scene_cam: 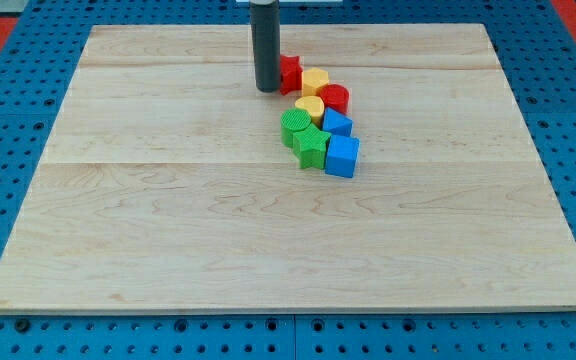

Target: Point your arm at the center

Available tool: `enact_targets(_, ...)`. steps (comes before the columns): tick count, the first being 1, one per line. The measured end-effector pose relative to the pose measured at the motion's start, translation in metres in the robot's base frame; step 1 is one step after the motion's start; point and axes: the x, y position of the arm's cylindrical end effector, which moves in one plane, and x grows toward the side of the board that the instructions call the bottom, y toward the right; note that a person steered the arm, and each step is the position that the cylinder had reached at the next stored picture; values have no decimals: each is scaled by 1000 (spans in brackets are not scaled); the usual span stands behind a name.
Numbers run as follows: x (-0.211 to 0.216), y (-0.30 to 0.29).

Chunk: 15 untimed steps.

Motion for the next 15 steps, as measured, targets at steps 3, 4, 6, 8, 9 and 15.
enact_targets(3, -13, -6)
enact_targets(4, -12, -11)
enact_targets(6, 0, -36)
enact_targets(8, 21, -61)
enact_targets(9, 21, -67)
enact_targets(15, 39, -17)
